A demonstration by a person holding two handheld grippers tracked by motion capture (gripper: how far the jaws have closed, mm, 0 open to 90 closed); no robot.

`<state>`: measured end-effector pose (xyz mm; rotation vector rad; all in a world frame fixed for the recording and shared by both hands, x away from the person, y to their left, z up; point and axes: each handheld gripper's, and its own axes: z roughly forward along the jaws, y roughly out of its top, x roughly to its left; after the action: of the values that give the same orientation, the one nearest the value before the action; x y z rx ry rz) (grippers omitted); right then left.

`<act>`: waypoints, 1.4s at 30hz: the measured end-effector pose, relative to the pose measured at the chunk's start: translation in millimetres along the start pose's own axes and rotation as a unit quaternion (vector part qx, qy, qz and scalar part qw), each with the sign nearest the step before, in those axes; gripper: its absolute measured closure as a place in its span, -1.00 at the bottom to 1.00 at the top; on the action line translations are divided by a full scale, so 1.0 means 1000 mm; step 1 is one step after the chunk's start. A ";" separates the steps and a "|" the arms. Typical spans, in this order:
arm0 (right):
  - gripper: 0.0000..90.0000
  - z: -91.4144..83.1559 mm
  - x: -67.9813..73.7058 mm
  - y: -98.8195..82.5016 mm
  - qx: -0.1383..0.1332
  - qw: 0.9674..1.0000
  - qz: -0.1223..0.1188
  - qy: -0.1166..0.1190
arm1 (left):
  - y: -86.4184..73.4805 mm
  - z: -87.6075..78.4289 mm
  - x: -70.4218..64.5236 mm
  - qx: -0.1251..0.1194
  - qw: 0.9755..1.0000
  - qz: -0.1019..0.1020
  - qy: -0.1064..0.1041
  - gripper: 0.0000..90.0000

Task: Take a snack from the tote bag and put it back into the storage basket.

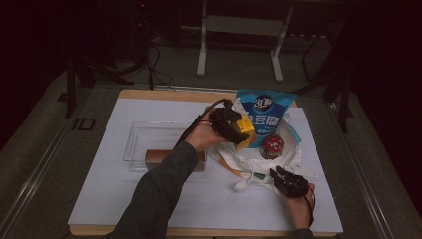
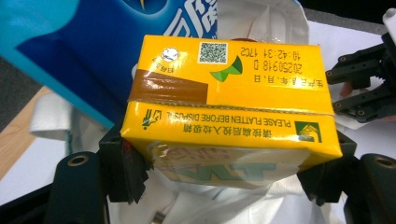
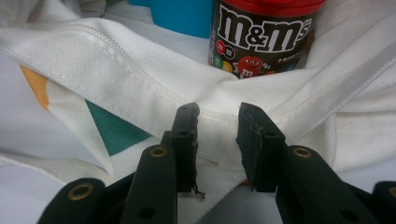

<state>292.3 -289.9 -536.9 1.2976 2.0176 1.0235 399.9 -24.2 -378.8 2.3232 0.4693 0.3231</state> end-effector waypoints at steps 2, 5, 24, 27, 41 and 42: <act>0.51 0.000 0.000 0.000 0.000 1.000 0.000 0.000 | -0.001 -0.006 0.000 -0.003 1.000 0.000 0.003 -0.37; 0.51 0.000 0.000 0.000 0.000 1.000 0.000 0.000 | -0.002 -0.013 0.002 -0.007 1.000 -0.004 0.006 -0.37; 0.51 0.000 0.001 0.000 0.001 1.000 0.000 -0.001 | -0.023 -0.050 0.020 -0.035 0.998 -0.042 0.035 -0.37; 0.51 0.000 0.001 0.000 0.001 1.000 0.000 -0.001 | -0.026 -0.054 0.022 -0.037 0.997 -0.048 0.039 -0.37; 0.51 0.000 0.001 0.000 0.001 1.000 0.000 -0.001 | -0.039 -0.070 0.030 -0.048 0.996 -0.058 0.052 -0.37; 0.51 0.000 0.001 0.000 0.001 1.000 0.001 -0.001 | -0.041 -0.072 0.031 -0.050 0.995 -0.062 0.055 -0.37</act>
<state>291.8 -289.4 -536.9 1.3004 2.0168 1.0203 392.1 60.4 -354.3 2.1762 0.6333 0.4065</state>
